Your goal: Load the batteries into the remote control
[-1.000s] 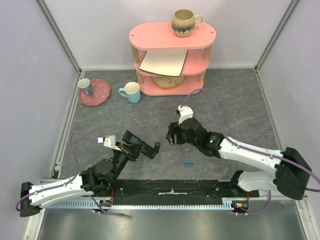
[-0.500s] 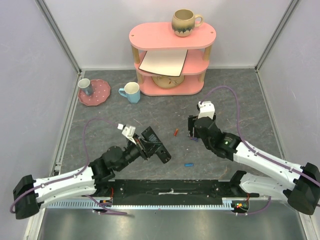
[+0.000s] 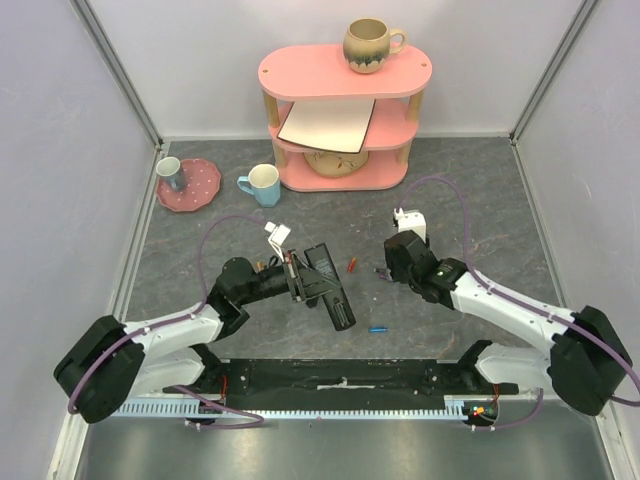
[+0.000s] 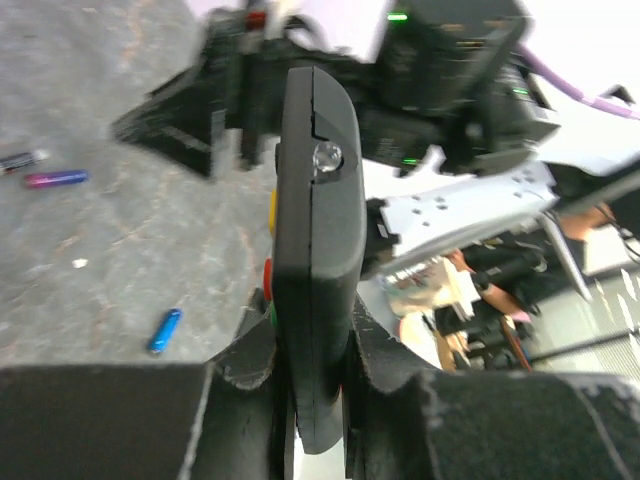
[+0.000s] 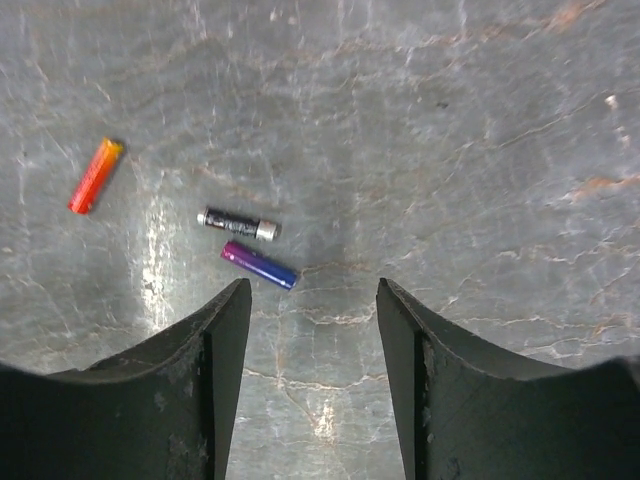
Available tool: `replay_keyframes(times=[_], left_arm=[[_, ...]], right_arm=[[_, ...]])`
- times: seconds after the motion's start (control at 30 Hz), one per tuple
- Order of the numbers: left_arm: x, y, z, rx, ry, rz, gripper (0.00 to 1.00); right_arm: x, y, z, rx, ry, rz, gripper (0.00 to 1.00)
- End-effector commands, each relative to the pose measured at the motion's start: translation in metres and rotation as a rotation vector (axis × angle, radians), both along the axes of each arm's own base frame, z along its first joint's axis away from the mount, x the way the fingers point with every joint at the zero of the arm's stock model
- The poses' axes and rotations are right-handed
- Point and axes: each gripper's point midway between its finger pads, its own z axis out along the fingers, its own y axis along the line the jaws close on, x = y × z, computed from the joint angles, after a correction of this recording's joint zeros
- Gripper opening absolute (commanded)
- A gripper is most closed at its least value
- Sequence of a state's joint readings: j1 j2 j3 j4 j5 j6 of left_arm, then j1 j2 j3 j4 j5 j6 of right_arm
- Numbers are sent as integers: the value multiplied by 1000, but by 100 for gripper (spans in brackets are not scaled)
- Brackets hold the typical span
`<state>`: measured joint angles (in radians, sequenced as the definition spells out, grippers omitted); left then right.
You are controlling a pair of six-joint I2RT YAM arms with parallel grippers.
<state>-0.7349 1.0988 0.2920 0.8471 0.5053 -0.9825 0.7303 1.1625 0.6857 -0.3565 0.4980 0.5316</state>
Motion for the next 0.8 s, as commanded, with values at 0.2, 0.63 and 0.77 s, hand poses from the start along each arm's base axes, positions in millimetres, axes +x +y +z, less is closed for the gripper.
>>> replay_keyframes(times=[0.2, 0.63, 0.77], left_arm=[[-42, 15, 36, -130, -97, -134, 2], [-49, 24, 16, -89, -85, -118, 2], [-46, 23, 14, -82, -82, -110, 2]], right_arm=[[-9, 20, -42, 26, 110, 89, 57], [-6, 23, -68, -10, 138, 110, 58], [-6, 21, -75, -25, 143, 107, 58]])
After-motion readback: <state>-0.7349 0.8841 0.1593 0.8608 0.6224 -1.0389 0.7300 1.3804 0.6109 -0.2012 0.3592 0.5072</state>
